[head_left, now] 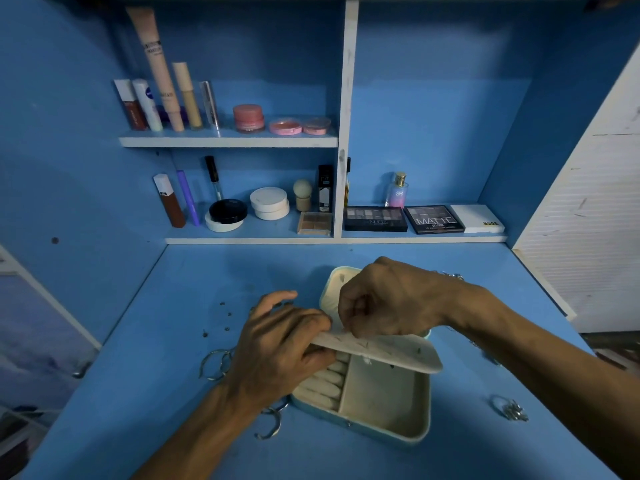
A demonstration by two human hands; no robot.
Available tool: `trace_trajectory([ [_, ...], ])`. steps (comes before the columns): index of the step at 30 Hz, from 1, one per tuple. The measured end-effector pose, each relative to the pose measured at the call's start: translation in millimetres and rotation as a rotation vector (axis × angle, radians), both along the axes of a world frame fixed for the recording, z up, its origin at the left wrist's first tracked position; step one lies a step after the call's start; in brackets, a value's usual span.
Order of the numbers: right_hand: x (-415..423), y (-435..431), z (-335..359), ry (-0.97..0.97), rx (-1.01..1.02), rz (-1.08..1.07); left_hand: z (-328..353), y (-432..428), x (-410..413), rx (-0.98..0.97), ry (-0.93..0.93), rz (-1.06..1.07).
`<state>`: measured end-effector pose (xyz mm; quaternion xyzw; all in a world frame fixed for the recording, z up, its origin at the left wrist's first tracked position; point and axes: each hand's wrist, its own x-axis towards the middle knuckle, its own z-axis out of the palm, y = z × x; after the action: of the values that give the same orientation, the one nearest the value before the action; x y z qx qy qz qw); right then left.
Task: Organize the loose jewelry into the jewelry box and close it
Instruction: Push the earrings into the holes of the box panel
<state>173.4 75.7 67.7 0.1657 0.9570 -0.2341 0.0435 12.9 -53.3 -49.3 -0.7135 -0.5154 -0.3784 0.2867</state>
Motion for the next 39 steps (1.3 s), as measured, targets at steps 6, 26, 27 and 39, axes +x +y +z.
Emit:
trace_trajectory([
  [6, -3, 0, -1, 0.002, 0.018, 0.024, -2, 0, -1, 0.010, -0.015, 0.007],
  [26, -9, 2, 4, -0.090, 0.013, 0.046, -2, 2, -1, 0.018, -0.015, 0.032],
  [27, -10, 1, 4, -0.094, 0.012, 0.047, -3, 2, -1, 0.013, -0.018, 0.030],
  [39, -15, 5, 0, -0.124, -0.072, 0.053, -3, 1, -1, 0.028, -0.007, 0.049],
])
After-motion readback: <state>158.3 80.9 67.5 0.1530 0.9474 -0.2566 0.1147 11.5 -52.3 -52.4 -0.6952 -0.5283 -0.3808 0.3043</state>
